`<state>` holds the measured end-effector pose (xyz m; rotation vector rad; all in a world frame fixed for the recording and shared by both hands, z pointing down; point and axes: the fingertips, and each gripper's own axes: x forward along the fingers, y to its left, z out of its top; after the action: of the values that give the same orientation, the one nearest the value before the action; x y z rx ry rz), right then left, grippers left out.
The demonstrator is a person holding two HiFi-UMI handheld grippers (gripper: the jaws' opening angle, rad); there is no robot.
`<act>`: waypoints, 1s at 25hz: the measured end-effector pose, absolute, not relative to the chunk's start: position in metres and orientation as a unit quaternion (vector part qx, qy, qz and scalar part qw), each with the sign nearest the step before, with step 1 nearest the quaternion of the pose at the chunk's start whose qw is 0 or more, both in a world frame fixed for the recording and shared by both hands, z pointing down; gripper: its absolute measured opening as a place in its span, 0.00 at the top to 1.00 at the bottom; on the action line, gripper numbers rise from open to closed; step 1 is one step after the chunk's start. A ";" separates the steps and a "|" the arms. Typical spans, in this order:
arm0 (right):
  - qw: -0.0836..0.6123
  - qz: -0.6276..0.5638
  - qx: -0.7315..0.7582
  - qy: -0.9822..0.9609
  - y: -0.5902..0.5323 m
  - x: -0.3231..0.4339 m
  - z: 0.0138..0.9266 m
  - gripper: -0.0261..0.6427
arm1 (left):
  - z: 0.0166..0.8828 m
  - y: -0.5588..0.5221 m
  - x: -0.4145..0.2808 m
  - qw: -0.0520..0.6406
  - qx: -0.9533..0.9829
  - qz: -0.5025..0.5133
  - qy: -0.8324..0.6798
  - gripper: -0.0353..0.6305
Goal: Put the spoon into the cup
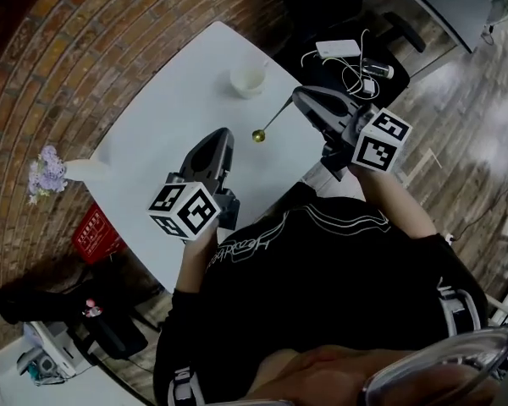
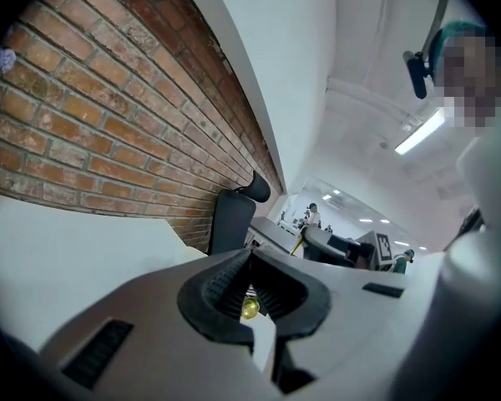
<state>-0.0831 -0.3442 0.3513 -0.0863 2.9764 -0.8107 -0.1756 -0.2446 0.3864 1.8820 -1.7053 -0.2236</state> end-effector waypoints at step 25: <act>0.003 -0.247 0.052 0.968 -0.476 -0.192 0.384 0.96 | 0.436 -0.306 -0.234 0.334 0.596 -0.111 -0.721 0.94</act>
<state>-0.1916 -0.4758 0.3844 0.1627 3.0340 -0.7759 -0.2337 -0.3056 0.4357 1.5562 -1.8832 -0.2897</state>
